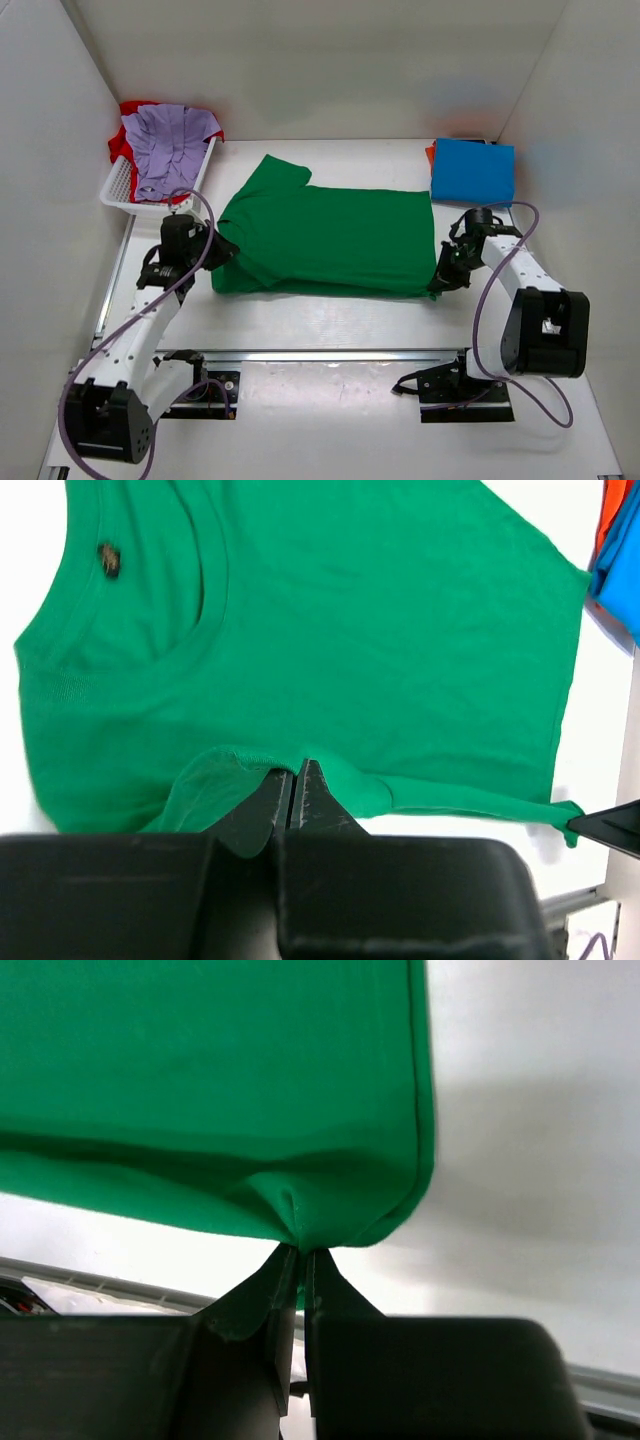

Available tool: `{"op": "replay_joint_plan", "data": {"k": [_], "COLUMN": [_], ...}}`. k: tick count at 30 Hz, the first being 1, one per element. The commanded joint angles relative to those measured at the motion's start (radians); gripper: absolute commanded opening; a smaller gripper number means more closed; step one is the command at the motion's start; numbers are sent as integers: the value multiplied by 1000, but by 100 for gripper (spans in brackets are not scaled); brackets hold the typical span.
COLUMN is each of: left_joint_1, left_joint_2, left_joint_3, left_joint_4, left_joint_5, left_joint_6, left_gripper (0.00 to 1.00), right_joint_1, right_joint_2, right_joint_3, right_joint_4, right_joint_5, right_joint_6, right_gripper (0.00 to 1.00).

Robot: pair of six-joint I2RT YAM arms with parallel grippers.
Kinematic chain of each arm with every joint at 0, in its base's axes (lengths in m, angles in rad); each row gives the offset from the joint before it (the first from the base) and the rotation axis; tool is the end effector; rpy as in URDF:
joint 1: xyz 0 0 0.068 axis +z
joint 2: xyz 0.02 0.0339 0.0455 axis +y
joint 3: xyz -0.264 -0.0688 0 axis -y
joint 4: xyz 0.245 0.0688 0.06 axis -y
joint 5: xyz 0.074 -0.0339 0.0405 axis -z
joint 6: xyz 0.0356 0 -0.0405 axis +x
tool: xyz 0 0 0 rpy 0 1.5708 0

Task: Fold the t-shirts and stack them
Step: Fold the flattened tshirt in 1/3 of the way

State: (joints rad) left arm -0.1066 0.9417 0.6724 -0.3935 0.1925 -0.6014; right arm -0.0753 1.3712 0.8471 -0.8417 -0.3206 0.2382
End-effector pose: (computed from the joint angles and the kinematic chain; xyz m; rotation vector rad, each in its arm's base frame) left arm 0.2008 -0.0283 0.2526 -0.4551 2.2416 -0.5934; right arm 0.2319 -0.0062 0.1961 0.4084 2.8955 0.4956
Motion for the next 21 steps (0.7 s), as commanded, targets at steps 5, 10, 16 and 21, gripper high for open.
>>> {"op": "replay_joint_plan", "data": {"k": [5, 10, 16, 21], "left_joint_1": [18, 22, 34, 64], "left_joint_2": [143, 230, 322, 491], "left_joint_3": [90, 124, 133, 333], "left_joint_4": [134, 162, 248, 269], "left_joint_5": [21, 31, 12, 8], "left_joint_6": [28, 35, 40, 28], "left_gripper": [0, 0, 13, 60], "right_joint_1": [-17, -32, -29, -46], "right_joint_2": [107, 189, 276, 250], "right_joint_3": [105, 174, 248, 297], "right_joint_4": [38, 44, 73, 211], "right_joint_5": [-25, -37, -54, -17], "right_joint_6": [-33, -54, -53, 39], "right_gripper": [0, 0, 26, 36]}}
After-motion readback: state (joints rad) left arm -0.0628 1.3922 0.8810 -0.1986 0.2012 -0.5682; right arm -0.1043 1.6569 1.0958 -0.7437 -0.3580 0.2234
